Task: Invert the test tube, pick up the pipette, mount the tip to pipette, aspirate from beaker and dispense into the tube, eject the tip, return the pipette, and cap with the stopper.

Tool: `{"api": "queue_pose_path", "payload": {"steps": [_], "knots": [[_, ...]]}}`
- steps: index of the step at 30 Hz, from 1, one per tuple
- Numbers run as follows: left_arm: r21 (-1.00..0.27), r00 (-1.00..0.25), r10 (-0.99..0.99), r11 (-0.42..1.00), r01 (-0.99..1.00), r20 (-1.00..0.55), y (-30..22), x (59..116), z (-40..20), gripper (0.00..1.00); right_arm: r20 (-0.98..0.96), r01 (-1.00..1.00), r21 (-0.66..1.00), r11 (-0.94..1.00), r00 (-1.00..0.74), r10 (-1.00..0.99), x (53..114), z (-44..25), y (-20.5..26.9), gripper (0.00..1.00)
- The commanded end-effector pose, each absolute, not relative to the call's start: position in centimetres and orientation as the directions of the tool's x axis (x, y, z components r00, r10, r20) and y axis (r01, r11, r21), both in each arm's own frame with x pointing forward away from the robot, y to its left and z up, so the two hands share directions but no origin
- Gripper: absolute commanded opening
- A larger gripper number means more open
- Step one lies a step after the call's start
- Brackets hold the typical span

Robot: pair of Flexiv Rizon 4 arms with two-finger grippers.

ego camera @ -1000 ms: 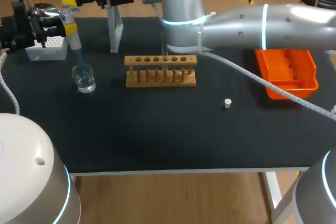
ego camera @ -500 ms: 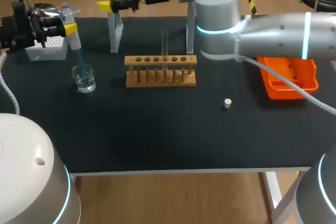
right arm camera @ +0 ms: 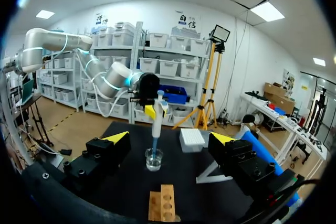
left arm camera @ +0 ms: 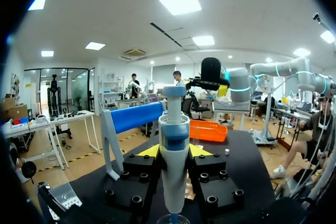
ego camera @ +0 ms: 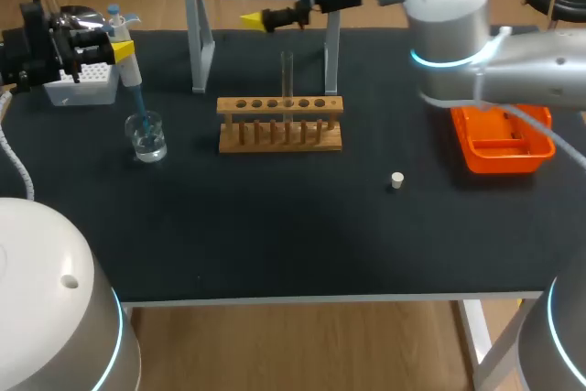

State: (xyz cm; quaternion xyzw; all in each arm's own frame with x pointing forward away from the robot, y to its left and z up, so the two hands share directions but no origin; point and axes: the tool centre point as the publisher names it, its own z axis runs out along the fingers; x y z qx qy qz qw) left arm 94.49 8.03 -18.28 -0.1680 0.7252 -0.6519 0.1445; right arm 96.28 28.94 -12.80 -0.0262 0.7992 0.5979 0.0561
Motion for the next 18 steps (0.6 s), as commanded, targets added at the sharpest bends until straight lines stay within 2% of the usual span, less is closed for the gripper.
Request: {"api": "queue_pose_path", "payload": {"steps": [1, 18], "knots": [[-0.994, -0.902, -0.432, 0.095, -0.056, 0.01, 8.1, 94.4, -18.2, 0.0, -0.121, -0.109, 0.945, 0.308, -0.993, 0.017, 96.1, -12.6, 24.7, 1.0], [-0.994, -0.902, -0.432, 0.095, -0.056, 0.01, 8.1, 94.4, -18.2, 0.0, -0.121, -0.112, 0.917, 0.384, -0.993, -0.001, 97.3, -18.0, 21.7, 1.0]]}}
